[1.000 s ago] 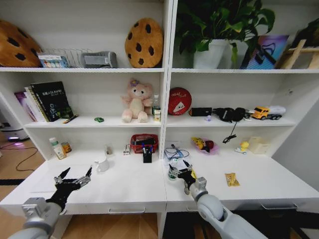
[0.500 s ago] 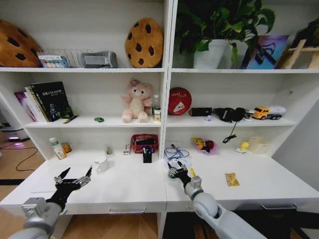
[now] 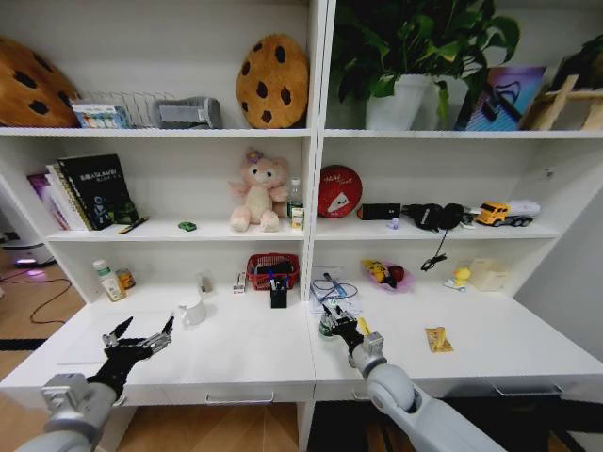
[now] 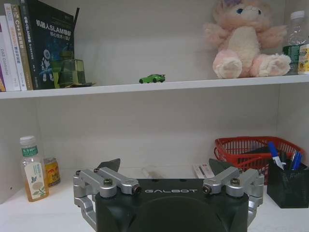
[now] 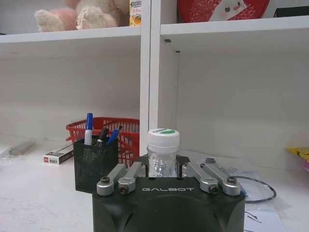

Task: Organize the objects on the table.

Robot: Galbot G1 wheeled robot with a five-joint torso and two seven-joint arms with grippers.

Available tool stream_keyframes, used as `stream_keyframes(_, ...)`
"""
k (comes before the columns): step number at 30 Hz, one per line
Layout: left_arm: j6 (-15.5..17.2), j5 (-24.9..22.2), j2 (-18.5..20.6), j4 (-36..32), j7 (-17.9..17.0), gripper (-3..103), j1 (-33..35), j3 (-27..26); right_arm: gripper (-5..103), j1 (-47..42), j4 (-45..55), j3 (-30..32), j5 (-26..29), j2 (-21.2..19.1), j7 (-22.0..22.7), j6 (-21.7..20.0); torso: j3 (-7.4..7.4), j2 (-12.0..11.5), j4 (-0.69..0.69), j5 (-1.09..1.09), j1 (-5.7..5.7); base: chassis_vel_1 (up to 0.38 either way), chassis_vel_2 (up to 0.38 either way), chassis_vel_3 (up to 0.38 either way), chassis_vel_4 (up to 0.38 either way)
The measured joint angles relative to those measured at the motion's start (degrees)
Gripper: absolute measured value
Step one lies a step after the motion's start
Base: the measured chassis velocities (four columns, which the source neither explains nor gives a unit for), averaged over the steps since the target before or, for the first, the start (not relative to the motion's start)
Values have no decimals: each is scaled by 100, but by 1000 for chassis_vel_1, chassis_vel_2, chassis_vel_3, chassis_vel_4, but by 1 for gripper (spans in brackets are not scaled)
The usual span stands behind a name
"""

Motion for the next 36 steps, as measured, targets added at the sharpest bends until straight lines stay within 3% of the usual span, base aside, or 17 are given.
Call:
stream_keyframes(9,0,0,0,0,0,100,0,0,27,-328,386,391,53,-115,16,22,0,0,0,0,0,0,0,0,0)
stream_keyframes(17,0,0,0,0,1,100,-1,0,27,-1214,1318,963,50,-354,33,110,0,0,1,0,0,0,0,0,0)
stream_keyframes(21,0,0,0,0,0,100,0,0,27,-3169,2256,1871,-592,-365,-21,623,-1,1,-2,0,-1,0,0,0,0)
stream_keyframes(24,0,0,0,0,0,100,0,0,27,-3836,2399,2050,-1051,-215,-22,858,-1,1,-3,0,-1,0,0,0,0)
stream_keyframes(26,0,0,0,0,1,100,0,0,27,-4911,2499,2262,-2052,72,-2,1309,-2,1,-2,-1,-2,0,0,0,0)
stream_keyframes(31,0,0,0,0,0,100,0,0,27,-5610,2350,2333,-2388,191,152,1607,-1,1,2,0,-1,0,0,0,0)
stream_keyframes(36,0,0,0,0,0,100,0,0,27,-6459,1632,2315,-2505,285,262,2177,-1,1,0,0,-1,0,0,0,0)
